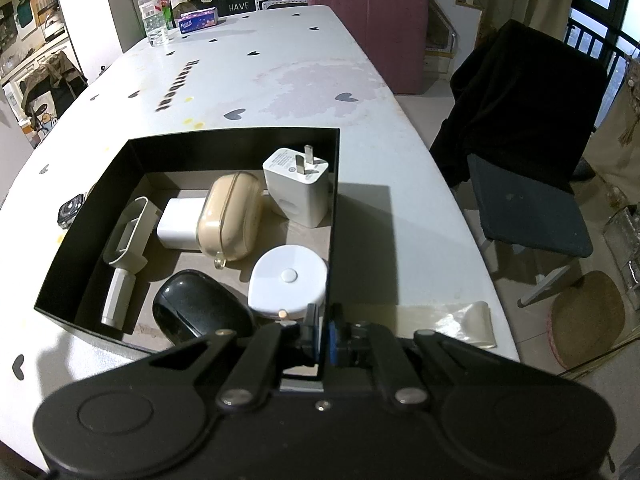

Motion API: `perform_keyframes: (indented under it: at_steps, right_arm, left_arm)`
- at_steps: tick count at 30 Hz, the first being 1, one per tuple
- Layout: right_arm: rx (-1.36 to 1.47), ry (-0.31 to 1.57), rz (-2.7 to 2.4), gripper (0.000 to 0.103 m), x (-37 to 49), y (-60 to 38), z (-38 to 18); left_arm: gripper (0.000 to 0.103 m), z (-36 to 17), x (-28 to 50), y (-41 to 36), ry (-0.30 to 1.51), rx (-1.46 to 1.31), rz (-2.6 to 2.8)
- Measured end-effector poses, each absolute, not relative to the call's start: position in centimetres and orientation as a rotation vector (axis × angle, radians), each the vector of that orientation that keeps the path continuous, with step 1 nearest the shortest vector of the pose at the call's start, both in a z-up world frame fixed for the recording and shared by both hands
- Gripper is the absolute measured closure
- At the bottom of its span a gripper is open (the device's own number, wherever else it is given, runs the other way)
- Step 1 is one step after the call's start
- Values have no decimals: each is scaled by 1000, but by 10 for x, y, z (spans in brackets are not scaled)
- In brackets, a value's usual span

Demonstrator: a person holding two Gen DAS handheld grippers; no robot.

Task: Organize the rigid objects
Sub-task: 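Withdraw the left gripper from the box toward the black smartwatch, then lower the left gripper onto the black smartwatch and close it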

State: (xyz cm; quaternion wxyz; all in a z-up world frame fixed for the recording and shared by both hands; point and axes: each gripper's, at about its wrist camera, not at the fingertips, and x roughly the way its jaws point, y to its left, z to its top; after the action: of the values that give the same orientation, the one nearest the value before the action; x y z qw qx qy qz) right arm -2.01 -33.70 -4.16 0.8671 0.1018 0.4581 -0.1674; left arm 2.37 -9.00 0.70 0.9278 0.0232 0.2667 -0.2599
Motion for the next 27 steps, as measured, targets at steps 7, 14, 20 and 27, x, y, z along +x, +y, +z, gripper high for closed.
perform_keyframes:
  at_steps: [7, 14, 20, 27]
  right_arm:
    - [214, 959, -350, 98, -20, -337, -42]
    - [214, 959, -350, 98, -20, -337, -41]
    - [214, 959, -350, 98, -20, -337, -42]
    - [214, 959, -350, 98, -20, -337, -41]
  left_arm:
    - [0, 1, 60, -56, 559, -10, -447]
    - [23, -33, 96, -45, 620, 26, -424]
    - [45, -69, 122, -58, 737, 72, -406]
    - [48, -85, 143, -78, 750, 71, -337]
